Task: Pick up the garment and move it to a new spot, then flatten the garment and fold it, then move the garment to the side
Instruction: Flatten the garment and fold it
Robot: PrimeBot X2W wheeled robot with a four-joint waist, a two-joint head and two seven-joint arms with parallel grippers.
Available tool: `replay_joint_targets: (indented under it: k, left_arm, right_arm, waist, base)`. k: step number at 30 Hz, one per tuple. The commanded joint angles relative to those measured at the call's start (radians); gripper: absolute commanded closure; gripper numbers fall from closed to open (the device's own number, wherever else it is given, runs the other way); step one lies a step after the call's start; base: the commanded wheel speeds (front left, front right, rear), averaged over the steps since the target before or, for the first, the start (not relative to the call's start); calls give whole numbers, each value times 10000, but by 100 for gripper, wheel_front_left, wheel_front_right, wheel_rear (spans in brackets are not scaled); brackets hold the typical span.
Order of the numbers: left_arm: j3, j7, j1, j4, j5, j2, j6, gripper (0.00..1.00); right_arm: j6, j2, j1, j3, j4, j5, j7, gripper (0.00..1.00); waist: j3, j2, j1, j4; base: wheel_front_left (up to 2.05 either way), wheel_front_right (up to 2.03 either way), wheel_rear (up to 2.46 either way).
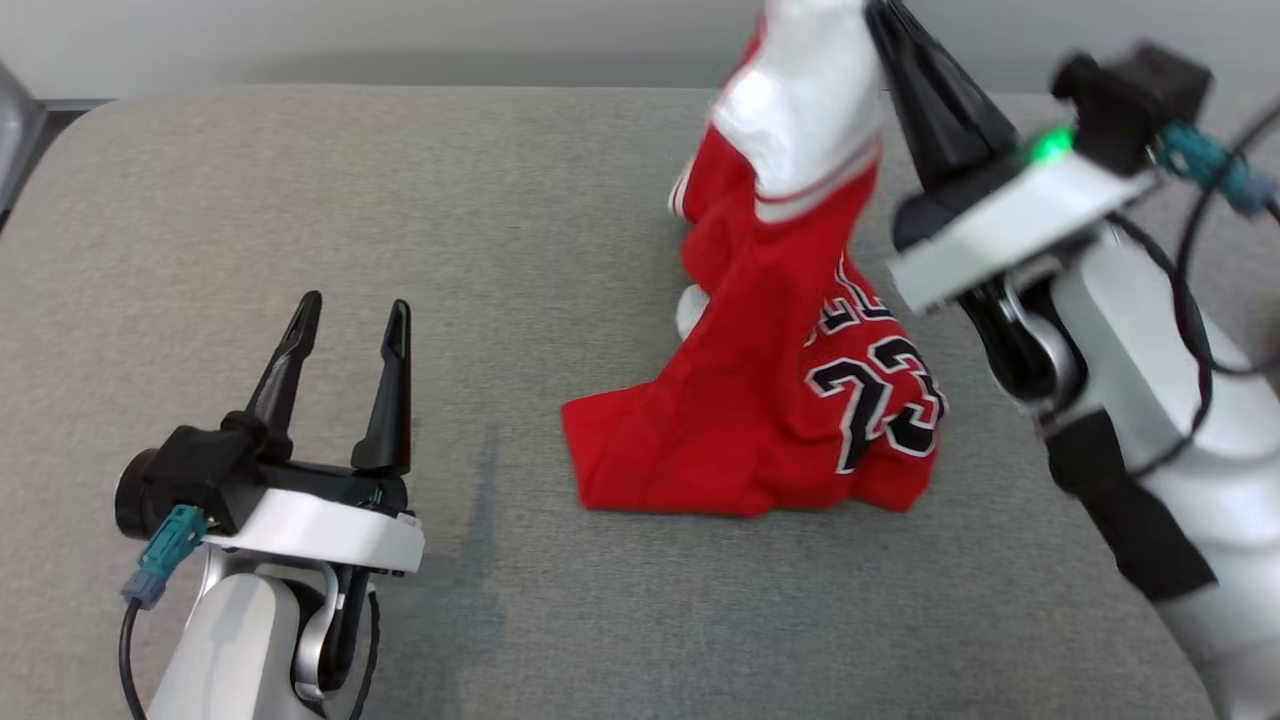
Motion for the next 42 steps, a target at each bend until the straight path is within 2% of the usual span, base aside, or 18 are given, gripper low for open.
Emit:
replay_joint_targets:
  k: [1, 5, 10, 18, 19, 20, 27, 35, 42]
  left_arm:
    - [39, -4, 150, -24, 21, 27, 61, 0]
    - [129, 126, 280, -246, -17, 205, 166, 0]
    - [150, 302, 478, -479, -57, 309, 242, 0]
    - [197, 524, 610, -867, -95, 536, 340, 0]
    - [206, 553, 643, -912, -95, 562, 356, 0]
    - [221, 615, 712, -979, -100, 588, 383, 0]
    - [264, 721, 1019, -1142, -175, 684, 499, 0]
    - [413, 785, 1501, -1307, -235, 797, 745, 0]
    - [471, 807, 2023, -1387, -262, 824, 936, 0]
  right_arm:
    - [2, -33, 215, -87, -94, -113, -18, 100]
    - [2, -165, 2322, -1532, -913, -485, -17, 100]
    - [4, -12, 4452, -2912, -1388, -513, -20, 100]
    - [2, 517, 6284, -4108, -1086, -461, -20, 100]
    - [4, 640, 6371, -4214, -1042, -407, -19, 80]
    - [4, 729, 6569, -4318, -966, -436, -21, 0]
    - [4, 814, 7282, -4884, -1298, -874, -21, 0]
    - [4, 609, 7890, -5716, -2706, -2114, -21, 0]
    - [4, 528, 7835, -5828, -3389, -3199, 160, 0]
  waist:
    - [36, 0, 0, -270]
    - [104, 0, 0, -679]
    - [153, 0, 0, -1008]
    - [307, 0, 0, -1267]
    - [304, 0, 0, -1293]
    - [283, 0, 0, -1337]
    - [94, 0, 0, -1515]
    - [-335, 0, 0, -1743]
    - [-850, 0, 0, -1757]
  base:
    - [0, 0, 0]
    - [0, 0, 0]
    - [0, 0, 0]
    - [0, 0, 0]
    - [0, 0, 0]
    - [0, 0, 0]
    - [0, 0, 0]
    - [0, 0, 0]
    - [0, 0, 0]
